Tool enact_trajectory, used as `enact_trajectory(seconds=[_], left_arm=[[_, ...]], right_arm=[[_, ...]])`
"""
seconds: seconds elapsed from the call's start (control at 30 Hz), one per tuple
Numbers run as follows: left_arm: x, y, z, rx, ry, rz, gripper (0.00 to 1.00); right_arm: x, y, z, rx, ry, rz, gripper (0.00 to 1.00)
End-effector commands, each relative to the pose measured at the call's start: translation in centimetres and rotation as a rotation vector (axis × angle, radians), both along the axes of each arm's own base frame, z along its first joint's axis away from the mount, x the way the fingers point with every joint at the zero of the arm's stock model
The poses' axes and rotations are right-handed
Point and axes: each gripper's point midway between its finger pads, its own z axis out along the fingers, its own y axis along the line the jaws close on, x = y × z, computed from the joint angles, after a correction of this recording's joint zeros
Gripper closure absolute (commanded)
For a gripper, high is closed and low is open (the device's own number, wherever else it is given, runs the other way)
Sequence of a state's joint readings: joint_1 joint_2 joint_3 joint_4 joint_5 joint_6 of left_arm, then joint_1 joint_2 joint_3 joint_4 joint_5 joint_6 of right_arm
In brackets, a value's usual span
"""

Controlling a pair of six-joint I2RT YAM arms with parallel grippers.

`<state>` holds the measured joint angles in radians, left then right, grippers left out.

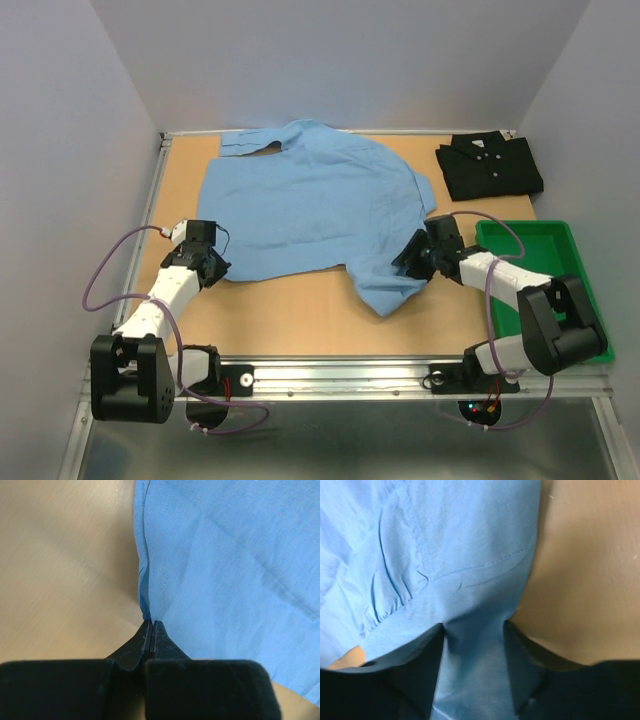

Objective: Fold and stack the long sleeve shirts
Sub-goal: Fold the shirt

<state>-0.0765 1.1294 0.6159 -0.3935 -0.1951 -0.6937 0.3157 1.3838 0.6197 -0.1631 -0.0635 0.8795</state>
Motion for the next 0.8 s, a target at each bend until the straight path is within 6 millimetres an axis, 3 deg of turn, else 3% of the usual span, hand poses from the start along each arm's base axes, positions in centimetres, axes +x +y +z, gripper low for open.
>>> enact_trajectory(seconds=[0.0, 0.03, 0.07, 0.13, 0.17, 0.23, 0.47, 0.6, 0.63, 0.73, 0.77], left_arm=[[0.5, 0.3, 1.3, 0.017, -0.046, -0.001, 1.0], [0.5, 0.4, 1.5, 0.019, -0.049, -0.001, 1.0], [0.6, 0.5, 1.6, 0.024, -0.049, 0.002, 1.0], [0.8, 0.6, 2.0, 0.031, -0.054, 0.005, 1.0], [0.6, 0.7, 2.1, 0.037, -0.043, 0.007, 1.0], [0.7, 1.3, 2.8, 0.064, -0.05, 0.019, 1.0], [0.0, 1.9, 5.5, 0.094, -0.074, 0.026, 1.0], [0.5, 2.4, 7.1, 0.12, -0.113, 0.045, 1.0], [0.8, 2.7, 7.4, 0.136, -0.114, 0.049, 1.0], [1.8, 2.8, 7.6, 0.149, -0.121, 0.045, 1.0], [2.1, 2.8, 7.7, 0.151, -0.125, 0.043, 1.0]], right_arm=[[-2.0, -1.0, -1.8, -0.044, 0.058, -0.029, 0.55], [-2.0, -1.3, -1.6, -0.055, 0.048, -0.031, 0.61], [-2.0, -1.9, -1.6, -0.083, 0.045, -0.047, 0.76], [-2.0, -2.5, -0.8, -0.12, 0.027, -0.048, 0.95], [-1.8, -2.7, -0.2, -0.136, 0.011, -0.038, 0.99], [-2.3, -3.5, 0.3, -0.177, 0.025, -0.03, 1.0], [-2.0, -4.2, 4.5, -0.252, -0.009, 0.033, 0.99], [-0.2, -4.2, 7.5, -0.291, -0.048, 0.059, 0.99], [0.8, -4.1, 9.1, -0.299, -0.08, 0.067, 0.99], [2.9, -3.5, 10.8, -0.315, -0.104, 0.093, 0.99], [2.9, -3.5, 10.2, -0.322, -0.086, 0.103, 0.99]])
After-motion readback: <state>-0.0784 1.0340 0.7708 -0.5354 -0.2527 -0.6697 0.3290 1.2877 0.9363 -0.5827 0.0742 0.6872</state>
